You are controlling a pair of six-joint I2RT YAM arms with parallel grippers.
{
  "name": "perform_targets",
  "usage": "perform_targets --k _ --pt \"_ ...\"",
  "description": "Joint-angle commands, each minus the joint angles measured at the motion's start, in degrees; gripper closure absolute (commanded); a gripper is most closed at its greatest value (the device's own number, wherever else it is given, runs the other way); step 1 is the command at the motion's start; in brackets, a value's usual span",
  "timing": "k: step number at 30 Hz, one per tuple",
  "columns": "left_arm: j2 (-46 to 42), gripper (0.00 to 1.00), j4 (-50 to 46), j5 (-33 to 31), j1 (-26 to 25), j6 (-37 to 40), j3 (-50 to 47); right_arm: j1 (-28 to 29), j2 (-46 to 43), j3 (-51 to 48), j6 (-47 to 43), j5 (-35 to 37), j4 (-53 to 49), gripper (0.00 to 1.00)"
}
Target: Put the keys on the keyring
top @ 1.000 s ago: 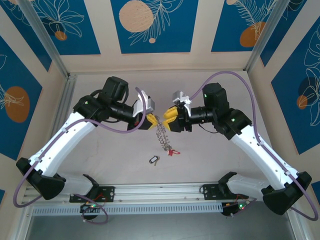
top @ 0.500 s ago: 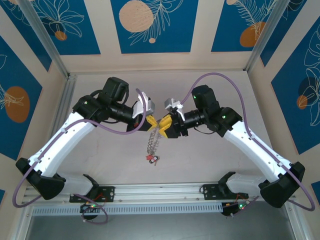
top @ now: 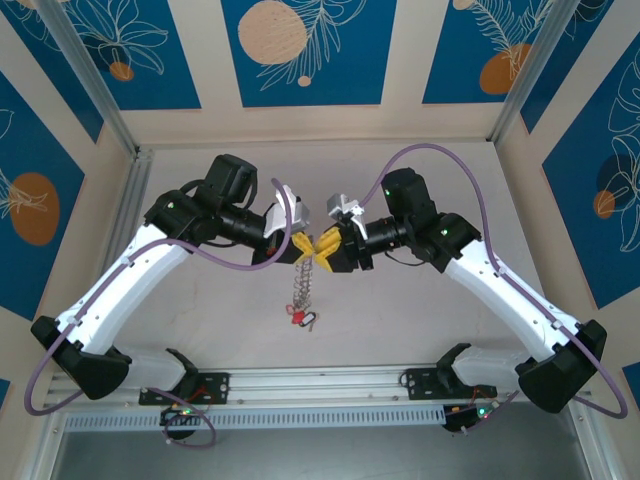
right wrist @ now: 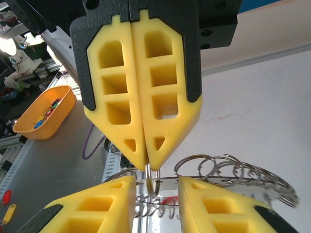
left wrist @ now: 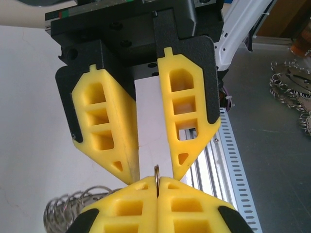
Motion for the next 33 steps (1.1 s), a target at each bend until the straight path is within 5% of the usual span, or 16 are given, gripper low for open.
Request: perform_targets --k 1,7,11,18,23,24,25,28,33 --pt "0.0 1.0 -0.3 3.4 -0.9 1.3 2.5 0.3 0.0 0.9 0.4 -0.6 1.9 0.72" --pt "-0.2 1.0 -1.1 3.3 -1.3 1.8 2.8 0.3 0.1 0.6 0.8 -0.8 3.1 0.79" --pt "-0.5 1.0 -0.8 3.4 -1.4 1.7 2.8 0.2 0.4 1.0 0.3 -1.4 2.3 0.98" --pt "-2.0 1.0 2.9 2.1 -1.4 -0.9 0.8 -0.1 -1.9 -0.3 0.8 -1.6 4.2 1.0" --pt "-6.6 0.57 9.7 4.1 -0.6 -6.7 -4.2 -2.1 -5.9 -4.6 7.0 -4.2 13.0 1.0" --pt "-7.8 0.36 11.5 4.1 -0.5 -8.2 -5.6 -2.4 -6.6 -5.7 8.4 -4.6 15.3 1.0" --pt "-8.7 0.26 13.3 3.8 -0.5 -9.4 -7.0 -2.5 -7.2 -6.7 9.8 -4.8 17.4 1.0" --pt "-11.6 0.24 18.5 3.2 -0.5 -13.5 -11.0 -2.6 -8.7 -9.4 14.0 -4.9 23.9 1.0" --pt "-15.3 0.39 29.8 4.0 -0.5 -21.1 -17.2 -2.5 -10.4 -13.4 20.6 -4.7 34.6 1.0"
